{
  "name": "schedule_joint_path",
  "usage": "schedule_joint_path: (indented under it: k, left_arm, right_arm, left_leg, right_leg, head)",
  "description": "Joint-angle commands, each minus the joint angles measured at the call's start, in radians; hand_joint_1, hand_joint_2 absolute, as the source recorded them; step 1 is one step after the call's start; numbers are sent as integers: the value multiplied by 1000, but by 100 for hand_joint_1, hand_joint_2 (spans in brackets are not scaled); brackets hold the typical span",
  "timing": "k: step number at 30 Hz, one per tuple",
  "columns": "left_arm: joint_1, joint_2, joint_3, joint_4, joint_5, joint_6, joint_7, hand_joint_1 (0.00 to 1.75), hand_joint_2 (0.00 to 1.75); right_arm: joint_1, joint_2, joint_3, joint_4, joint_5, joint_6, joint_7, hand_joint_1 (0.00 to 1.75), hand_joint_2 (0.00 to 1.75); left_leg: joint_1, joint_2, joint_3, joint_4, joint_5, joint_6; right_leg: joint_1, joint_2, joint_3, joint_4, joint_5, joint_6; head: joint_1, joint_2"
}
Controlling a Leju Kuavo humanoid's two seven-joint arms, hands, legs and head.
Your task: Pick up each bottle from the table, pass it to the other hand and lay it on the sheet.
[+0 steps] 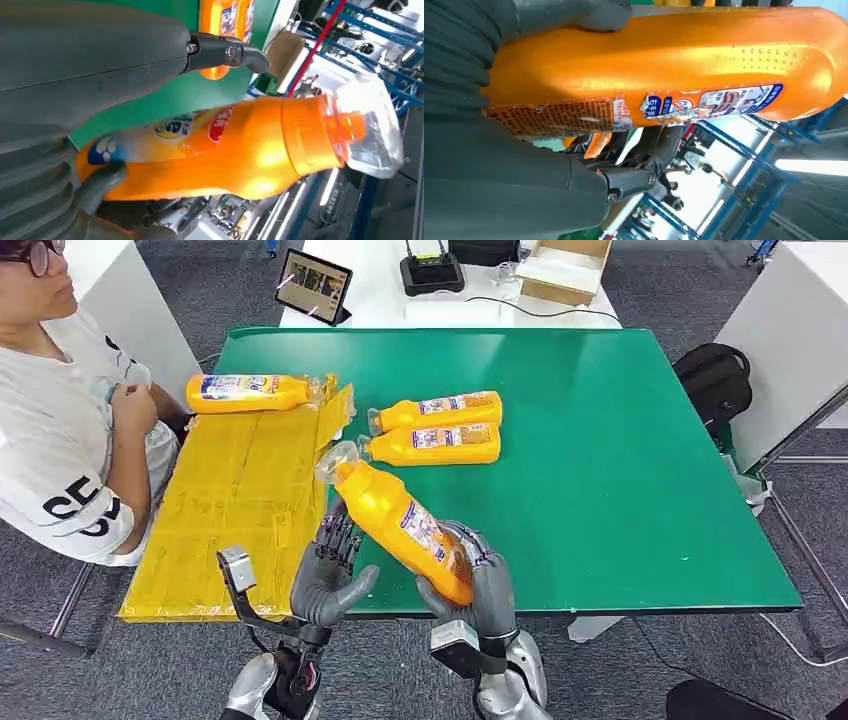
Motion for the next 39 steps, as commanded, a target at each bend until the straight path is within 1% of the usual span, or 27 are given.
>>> schedule_joint_path:
  k: [1, 2, 3, 4, 5, 8, 9, 10, 11, 13, 14, 16, 17, 18, 19, 20, 25, 26, 27, 33, 34, 36, 38, 39]
  left_arm:
    - [-56, 26, -34, 118, 6, -3, 16, 0, 175]
    - [-59, 25, -35, 126, 5, -2, 17, 0, 175]
    - [-63, 24, -37, 135, 4, -6, 18, 0, 175]
    - [-64, 24, -37, 137, 4, -5, 18, 0, 175]
    - [-64, 24, -37, 137, 4, -5, 18, 0, 175]
    - [-69, 22, -38, 148, 7, -8, 22, 0, 175]
    - [-72, 21, -37, 154, 9, -8, 24, 0, 175]
    - [-72, 21, -37, 155, 9, -8, 25, 0, 175]
    - [-77, 19, -35, 172, 7, -1, 26, 0, 175]
    - [-81, 17, -31, 193, 9, 5, 29, 0, 175]
    - [-81, 17, -31, 193, 9, 5, 29, 0, 175]
    - [-81, 17, -31, 199, 10, 5, 29, 0, 175]
    - [-81, 17, -31, 199, 10, 5, 29, 0, 175]
    - [-79, 14, -25, 196, 18, 3, 28, 0, 175]
    - [-79, 14, -24, 195, 20, 1, 28, 0, 175]
    - [-77, 13, -19, 188, 24, 1, 25, 0, 175]
    - [-69, 6, -2, 151, 57, -19, 17, 0, 175]
    - [-67, 4, 0, 143, 59, -19, 16, 101, 175]
    - [-64, 1, 2, 137, 63, -17, 15, 175, 175]
    - [-57, -8, 21, 117, 99, -19, 11, 175, 175]
    - [-56, -9, 23, 111, 107, -25, 10, 175, 175]
    - [-54, -10, 24, 108, 109, -25, 9, 175, 175]
    - [-56, -10, 21, 105, 104, -20, 6, 175, 175]
    - [-56, -10, 21, 105, 104, -20, 6, 175, 175]
  right_arm:
    - [-70, 26, 146, 201, 55, -1, -18, 175, 175]
    - [-72, 29, 162, 212, 57, 1, -15, 175, 175]
    - [-78, 30, 188, 227, 78, -13, -13, 175, 175]
    - [-79, 31, 195, 231, 84, -17, -12, 175, 175]
    - [-79, 31, 195, 231, 84, -17, -12, 175, 175]
    - [-86, 33, 216, 241, 91, -16, -11, 175, 175]
    - [-90, 34, 228, 244, 104, -24, -6, 175, 175]
    - [-90, 34, 231, 245, 105, -23, -5, 175, 175]
    - [-94, 35, 250, 252, 119, -35, 6, 175, 175]
    - [-98, 32, 271, 262, 119, -34, 16, 175, 175]
    - [-98, 32, 271, 262, 119, -34, 16, 175, 175]
    - [-97, 32, 274, 264, 118, -37, 16, 175, 175]
    - [-97, 32, 274, 264, 118, -37, 16, 175, 175]
    - [-100, 29, 280, 270, 116, -29, 20, 175, 175]
    - [-100, 28, 283, 273, 115, -26, 23, 175, 175]
    - [-102, 26, 289, 284, 113, -19, 29, 175, 175]
    - [-111, 23, 298, 320, 97, 8, 42, 175, 175]
    - [-113, 24, 296, 331, 92, 16, 46, 175, 175]
    - [-117, 25, 297, 340, 95, 14, 49, 175, 175]
    - [-118, 24, 297, 354, 96, 25, 61, 175, 175]
    - [-118, 23, 300, 356, 97, 34, 63, 175, 175]
    - [-119, 22, 302, 357, 101, 35, 65, 175, 175]
    - [-118, 24, 302, 359, 101, 37, 67, 175, 175]
    - [-118, 24, 302, 359, 101, 37, 67, 175, 175]
  left_leg:
    - [1, 3, 6, -2, -2, 1]
    - [0, 2, 4, -2, -1, 1]
    - [0, 2, 7, -2, -2, 1]
    - [0, 2, 5, -2, -1, 1]
    - [0, 3, 7, -2, -2, 1]
    - [0, 1, 3, -1, -1, 1]
    - [0, 1, 6, -2, -1, 1]
    - [0, 0, 3, -1, -1, 1]
    - [0, 1, 6, -1, -2, 1]
    - [0, 1, 3, -1, 0, 1]
    - [0, 1, 6, -2, -2, 1]
    - [0, 0, 3, -1, 0, 1]
    - [1, 0, 6, -2, -1, 1]
    - [0, 0, 3, -2, -1, 1]
    - [0, 0, 6, -2, -1, 1]
    - [1, 0, 4, -2, -1, 1]
    - [1, 0, 6, -1, -2, 1]
    - [0, -1, 2, -1, 0, 1]
    - [1, 0, 5, -1, -1, 1]
    - [1, 0, 11, -1, -4, 2]
    - [1, -1, 3, -1, -1, 1]
    - [1, 0, 2, -1, -1, 1]
    - [1, -1, 6, -1, -2, 2]
    - [1, -1, 3, -1, -1, 1]
  right_leg:
    - [1, 2, 5, -2, 0, -3]
    - [1, 1, 4, -1, 0, -2]
    - [1, 1, 6, -2, -1, -4]
    - [1, 1, 4, -2, -1, -2]
    - [1, 1, 6, -2, -1, -4]
    - [1, 0, 2, -1, 0, -2]
    - [1, -1, 5, -2, -1, -3]
    - [1, -1, 3, -1, -1, -2]
    - [1, 0, 5, -2, -1, -3]
    - [0, 0, 2, -1, 0, -2]
    - [1, 0, 5, -2, -2, -3]
    - [1, -1, 2, -1, -1, -2]
    - [1, -1, 5, -2, -2, -3]
    - [1, -2, 3, -1, -1, -2]
    - [1, -2, 6, -2, -2, -3]
    - [1, -1, 4, -2, -1, -2]
    - [1, -2, 5, -2, -2, -3]
    - [1, -2, 2, -1, -1, -2]
    - [1, -2, 4, -2, -2, -3]
    - [2, -3, 10, -2, -4, -5]
    - [1, -3, 3, -1, -2, -3]
    - [1, -2, 2, -1, -1, -2]
    - [2, -4, 6, -1, -3, -4]
    - [1, -3, 3, -1, -2, -2]
  head:
    - [0, 0]
    - [0, 0]
    - [0, 0]
    - [0, 0]
    - [0, 0]
    - [0, 0]
    - [0, 0]
    - [0, 0]
    - [0, 0]
    - [0, 0]
    - [0, 0]
    - [0, 0]
    - [0, 0]
    - [0, 0]
    - [0, 0]
    - [0, 0]
    - [0, 0]
    - [0, 0]
    - [0, 0]
    - [0, 0]
    - [0, 0]
    - [0, 0]
    - [0, 0]
    - [0, 0]
